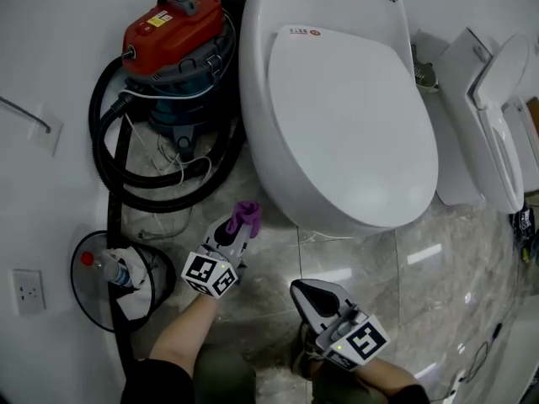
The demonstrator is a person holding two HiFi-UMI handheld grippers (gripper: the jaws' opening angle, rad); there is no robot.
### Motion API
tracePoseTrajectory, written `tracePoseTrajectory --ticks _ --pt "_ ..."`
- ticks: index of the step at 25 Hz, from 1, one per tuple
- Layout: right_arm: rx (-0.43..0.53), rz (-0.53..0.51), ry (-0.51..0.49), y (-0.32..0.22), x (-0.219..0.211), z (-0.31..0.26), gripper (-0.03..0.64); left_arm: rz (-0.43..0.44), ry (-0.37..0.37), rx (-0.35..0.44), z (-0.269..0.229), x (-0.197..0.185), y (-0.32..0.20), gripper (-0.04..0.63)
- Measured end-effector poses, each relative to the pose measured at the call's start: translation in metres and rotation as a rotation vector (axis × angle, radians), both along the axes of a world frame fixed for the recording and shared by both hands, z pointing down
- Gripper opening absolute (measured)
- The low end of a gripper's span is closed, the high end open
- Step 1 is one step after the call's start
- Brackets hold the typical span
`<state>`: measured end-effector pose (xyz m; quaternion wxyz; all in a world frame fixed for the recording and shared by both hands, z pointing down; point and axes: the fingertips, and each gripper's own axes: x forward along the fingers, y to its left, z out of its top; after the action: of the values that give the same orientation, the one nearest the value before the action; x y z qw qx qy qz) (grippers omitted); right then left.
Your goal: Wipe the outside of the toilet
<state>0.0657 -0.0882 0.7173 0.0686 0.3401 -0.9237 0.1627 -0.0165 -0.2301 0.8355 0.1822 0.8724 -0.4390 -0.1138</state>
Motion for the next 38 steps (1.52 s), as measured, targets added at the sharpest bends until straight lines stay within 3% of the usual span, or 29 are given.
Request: tracePoseTrajectory --ticks 5,16,25,32,38 --pt "-0.036 -0.026 0.023 0.008 -0.004 0.011 -0.002 0.033 0.069 -0.090 0.033 0.029 0.007 0.058" --pt "-0.082 -0.077 0.000 0.011 -0.004 0.021 -0.002 -0.138 0.105 -0.106 0.038 0.015 -0.068 0.058" --pt "-0.089 -0.152 0.036 0.015 0.000 0.028 -0.002 -0.222 -0.014 -0.104 0.048 -0.018 -0.144 0.058" --pt "-0.164 -0.180 0.052 0.022 0.003 0.048 -0.002 -0.251 -0.106 -0.100 0.045 -0.036 -0.198 0.058" --pt "-0.143 -0.159 0.054 0.013 0.005 0.047 -0.002 -0.268 -0.110 -0.062 0.033 -0.046 -0.205 0.058"
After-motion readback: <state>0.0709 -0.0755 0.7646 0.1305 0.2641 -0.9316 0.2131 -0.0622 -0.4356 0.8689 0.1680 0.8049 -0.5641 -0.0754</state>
